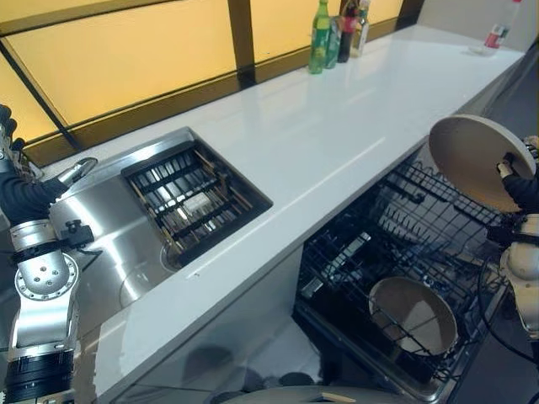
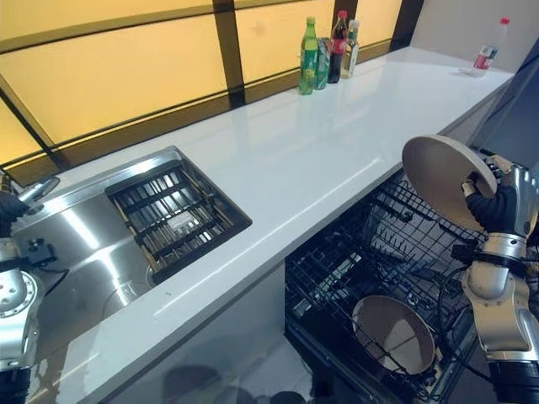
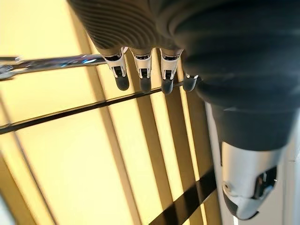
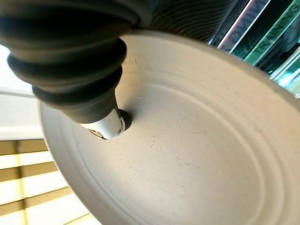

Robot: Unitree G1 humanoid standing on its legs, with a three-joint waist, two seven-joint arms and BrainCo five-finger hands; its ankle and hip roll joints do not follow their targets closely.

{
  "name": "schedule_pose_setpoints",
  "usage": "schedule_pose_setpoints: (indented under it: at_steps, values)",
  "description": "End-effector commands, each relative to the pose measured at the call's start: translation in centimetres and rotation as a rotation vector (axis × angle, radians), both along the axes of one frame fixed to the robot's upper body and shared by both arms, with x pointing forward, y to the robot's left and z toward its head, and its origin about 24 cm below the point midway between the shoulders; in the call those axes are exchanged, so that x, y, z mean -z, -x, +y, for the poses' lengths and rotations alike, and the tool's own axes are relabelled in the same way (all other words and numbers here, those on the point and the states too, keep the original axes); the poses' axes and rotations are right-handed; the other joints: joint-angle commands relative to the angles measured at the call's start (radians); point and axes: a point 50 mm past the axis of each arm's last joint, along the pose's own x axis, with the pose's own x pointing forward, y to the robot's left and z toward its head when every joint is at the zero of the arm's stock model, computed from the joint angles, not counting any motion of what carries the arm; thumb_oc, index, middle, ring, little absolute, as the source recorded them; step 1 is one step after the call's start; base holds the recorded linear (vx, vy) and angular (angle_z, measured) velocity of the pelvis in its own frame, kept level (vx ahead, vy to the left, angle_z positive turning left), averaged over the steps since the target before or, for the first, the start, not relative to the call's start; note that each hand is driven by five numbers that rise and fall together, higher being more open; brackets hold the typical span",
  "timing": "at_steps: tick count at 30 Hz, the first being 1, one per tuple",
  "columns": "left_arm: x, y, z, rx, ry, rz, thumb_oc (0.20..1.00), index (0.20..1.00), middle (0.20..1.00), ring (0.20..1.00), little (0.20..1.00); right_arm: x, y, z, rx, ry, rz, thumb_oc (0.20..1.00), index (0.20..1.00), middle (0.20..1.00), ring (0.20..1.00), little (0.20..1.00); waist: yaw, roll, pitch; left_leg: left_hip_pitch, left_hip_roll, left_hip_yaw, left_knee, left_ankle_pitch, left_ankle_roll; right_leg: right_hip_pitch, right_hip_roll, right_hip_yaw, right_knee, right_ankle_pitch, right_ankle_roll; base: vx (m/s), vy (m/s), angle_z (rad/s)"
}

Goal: Pick up plates and place into dishwasher.

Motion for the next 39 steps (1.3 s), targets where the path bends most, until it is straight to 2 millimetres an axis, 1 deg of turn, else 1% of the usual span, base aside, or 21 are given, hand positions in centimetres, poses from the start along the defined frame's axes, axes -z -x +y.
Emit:
schedule_pose_setpoints:
  at_steps: [1,4,6,8,11,15,18,22,26,29,32,35,39]
  values:
    - [-3.1,-0.8,0.4,-0.014,-0.044,-0.079,1.0,1.0,1.0,1.0,1.0,-3.5,-1.0,0.3,0.008,0.06,-0.135,0.2,0.2,0.2,0.2,0.2,-0.015,-0.023,0.016,-0.104,-0.018,-0.058,0.126,-0.042,0.04,-0.021,-0.054,0.109,0.051,0.002,0.061,0.08,-0.317,0.09]
    - [-2.1,0.0,0.8,-0.015,-0.025,-0.036,1.0,1.0,1.0,1.0,1.0,-3.2,-0.5,-0.4,0.025,0.034,-0.099,0.2,0.2,0.2,0.2,0.2,-0.009,-0.022,0.018,-0.108,0.011,-0.071,0.13,-0.041,0.026,-0.017,-0.039,0.099,0.047,-0.013,0.056,0.07,-0.296,-0.01]
    - [-2.0,0.0,0.7,-0.008,-0.023,-0.036,1.0,1.0,1.0,1.0,1.0,-2.5,-0.4,-0.7,0.047,0.026,-0.098,0.2,0.2,0.2,0.2,0.2,-0.005,-0.019,0.028,-0.123,0.03,-0.079,0.119,-0.028,0.015,-0.026,-0.025,0.089,0.044,-0.021,0.047,-0.05,-0.275,0.01]
    - [-2.1,-0.3,0.5,-0.006,-0.015,-0.047,1.0,1.0,1.0,1.0,1.0,-2.5,-0.6,-0.7,0.055,0.019,-0.115,0.2,0.2,0.2,0.2,0.2,-0.008,-0.012,0.047,-0.141,0.044,-0.088,0.106,-0.011,0.003,-0.044,-0.014,0.077,0.047,-0.026,0.039,-0.13,-0.226,0.13]
    - [-2.5,-0.9,0.0,-0.013,-0.015,-0.077,1.0,1.0,1.0,1.0,1.0,-3.2,-1.3,-0.5,0.063,0.024,-0.152,0.2,0.2,0.2,0.2,0.2,-0.015,0.005,0.092,-0.183,0.062,-0.102,0.096,0.015,-0.011,-0.089,0.003,0.058,0.069,-0.036,0.024,-0.19,-0.189,0.16]
    - [-2.9,-1.4,-0.5,-0.039,0.005,-0.134,1.0,1.0,1.0,1.0,1.0,-5.0,-2.1,-0.1,0.073,0.049,-0.229,0.2,0.2,0.2,0.2,0.2,-0.03,0.04,0.168,-0.278,0.077,-0.119,0.117,0.051,-0.026,-0.184,0.026,0.039,0.121,-0.043,-0.002,-0.23,-0.12,0.14]
    - [-3.2,-1.5,-0.7,-0.055,0.015,-0.156,1.0,1.0,1.0,1.0,1.0,-5.9,-2.5,-0.5,0.114,0.091,-0.243,0.2,0.2,0.2,0.2,0.2,-0.037,0.059,0.2,-0.321,0.08,-0.122,0.123,0.071,-0.031,-0.225,0.035,0.027,0.141,-0.048,-0.015,-0.12,-0.083,0.08]
    - [-3.6,-1.7,-0.7,-0.063,0.035,-0.174,1.0,1.0,1.0,1.0,1.0,-6.9,-2.4,-1.4,0.163,0.11,-0.283,0.2,0.2,0.2,0.2,0.2,-0.046,0.078,0.225,-0.361,0.086,-0.115,0.118,0.09,-0.037,-0.267,0.042,0.016,0.153,-0.053,-0.027,-0.08,-0.067,0.04]
    - [-3.8,-1.8,-0.6,-0.062,0.042,-0.18,1.0,1.0,1.0,1.0,1.0,-7.9,-2.0,-2.1,0.233,0.159,-0.302,0.2,0.2,0.2,0.2,0.2,-0.053,0.089,0.244,-0.389,0.086,-0.111,0.117,0.1,-0.04,-0.297,0.053,0.011,0.166,-0.058,-0.036,-0.05,-0.069,-0.04]
    - [-4.2,-1.9,-0.5,-0.067,0.038,-0.189,1.0,1.0,1.0,1.0,1.0,-9.0,-1.7,-3.1,0.306,0.227,-0.308,0.2,0.2,0.2,0.2,0.2,-0.058,0.099,0.257,-0.408,0.084,-0.106,0.121,0.106,-0.042,-0.313,0.057,0.009,0.171,-0.059,-0.04,-0.04,-0.04,-0.05]
    - [-4.5,-1.9,-0.5,-0.069,0.033,-0.197,1.0,1.0,1.0,1.0,1.0,-9.5,-1.5,-3.5,0.325,0.239,-0.308,0.2,0.2,0.2,0.2,0.2,-0.059,0.104,0.266,-0.421,0.082,-0.103,0.126,0.109,-0.042,-0.322,0.058,0.009,0.174,-0.06,-0.043,-0.02,-0.033,-0.05]
    - [-5.2,-1.9,-0.3,-0.07,0.019,-0.204,1.0,1.0,1.0,1.0,1.0,-9.7,-1.6,-3.8,0.308,0.265,-0.241,0.2,0.2,0.2,0.2,0.2,-0.061,0.107,0.277,-0.435,0.077,-0.101,0.134,0.111,-0.042,-0.332,0.058,0.006,0.181,-0.06,-0.044,-0.01,-0.027,-0.01]
    - [-5.7,-2.0,-0.2,-0.068,0.004,-0.203,1.0,1.0,1.0,1.0,1.0,-9.1,-2.4,-3.6,0.244,0.281,-0.115,0.2,0.2,0.2,0.2,0.2,-0.061,0.11,0.292,-0.444,0.072,-0.098,0.132,0.115,-0.041,-0.339,0.054,0.002,0.181,-0.059,-0.044,0.0,0.0,0.0]
